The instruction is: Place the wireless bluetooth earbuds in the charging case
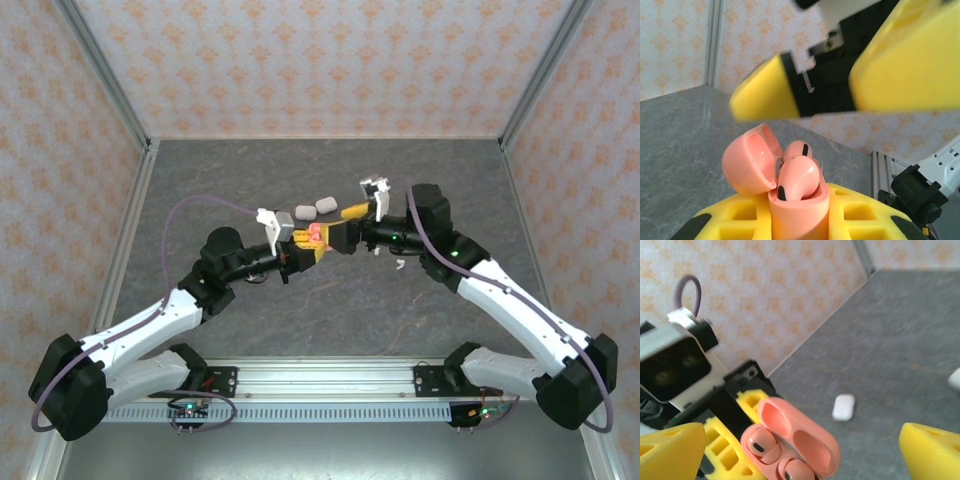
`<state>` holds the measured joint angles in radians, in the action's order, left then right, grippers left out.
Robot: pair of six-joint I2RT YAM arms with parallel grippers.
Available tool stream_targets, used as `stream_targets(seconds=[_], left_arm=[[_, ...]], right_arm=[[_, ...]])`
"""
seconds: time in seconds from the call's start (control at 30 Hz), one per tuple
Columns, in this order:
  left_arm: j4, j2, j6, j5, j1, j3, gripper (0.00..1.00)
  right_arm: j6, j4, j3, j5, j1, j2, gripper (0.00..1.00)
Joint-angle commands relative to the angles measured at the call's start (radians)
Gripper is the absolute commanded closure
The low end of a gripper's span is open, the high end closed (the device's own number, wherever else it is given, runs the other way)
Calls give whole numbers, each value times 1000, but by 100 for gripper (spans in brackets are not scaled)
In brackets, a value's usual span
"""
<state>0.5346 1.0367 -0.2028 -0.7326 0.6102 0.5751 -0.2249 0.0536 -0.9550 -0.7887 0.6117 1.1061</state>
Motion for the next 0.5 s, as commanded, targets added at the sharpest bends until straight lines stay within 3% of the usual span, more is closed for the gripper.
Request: stream_targets(seconds=[0.0,0.17,0.47], left_arm=[[55,-18,2,-29,13,14,100],[48,-7,7,-28,17,25,100],[15,2,27,-29,22,39,100]], right_arm=[[-95,-138,16,-150,3,15,1],[-92,-167,10,-187,27,22,0],[-42,-129,-21,-194,31,3,16]])
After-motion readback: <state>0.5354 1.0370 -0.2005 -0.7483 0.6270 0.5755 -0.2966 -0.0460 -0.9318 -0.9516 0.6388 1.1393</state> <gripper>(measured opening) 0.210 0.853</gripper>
